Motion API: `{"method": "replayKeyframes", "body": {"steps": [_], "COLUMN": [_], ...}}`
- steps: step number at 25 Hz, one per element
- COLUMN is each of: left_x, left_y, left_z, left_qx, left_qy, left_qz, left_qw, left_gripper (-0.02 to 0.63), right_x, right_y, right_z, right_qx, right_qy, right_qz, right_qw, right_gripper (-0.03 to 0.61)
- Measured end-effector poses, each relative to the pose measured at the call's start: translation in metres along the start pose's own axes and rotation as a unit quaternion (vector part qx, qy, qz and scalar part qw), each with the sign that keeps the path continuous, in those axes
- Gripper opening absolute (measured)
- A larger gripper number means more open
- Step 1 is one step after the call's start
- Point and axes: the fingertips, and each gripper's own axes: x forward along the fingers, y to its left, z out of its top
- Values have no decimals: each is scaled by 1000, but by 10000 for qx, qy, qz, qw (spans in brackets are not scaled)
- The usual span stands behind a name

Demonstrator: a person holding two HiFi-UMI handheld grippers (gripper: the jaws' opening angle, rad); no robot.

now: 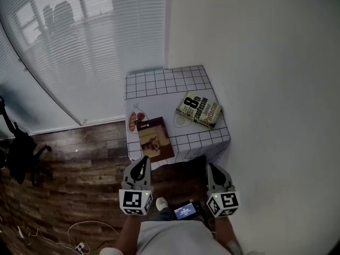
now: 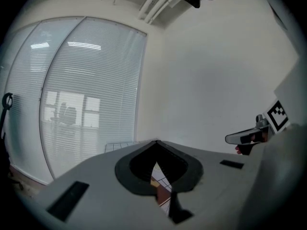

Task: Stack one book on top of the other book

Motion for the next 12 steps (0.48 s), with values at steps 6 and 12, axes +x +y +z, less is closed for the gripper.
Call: {"method": "replayKeyframes", "body": {"steps": [6,12], "left_x": [19,47], "left_y": [6,9], "left_z": [-1,3], "left_qx": [-91,-42], "left_qy": [29,41], "left_qz": [-3,90], "left_qw": [10000,9999], "left_gripper": [8,8], "right_x": [11,38], "right_y": [-10,-29], "right_z": [3,15], "right_qx": [-31,-101], "right_qy": [59,42], "right_qz": [-53,22], "right_qw": [10000,9999], "right_gripper": [6,6]}}
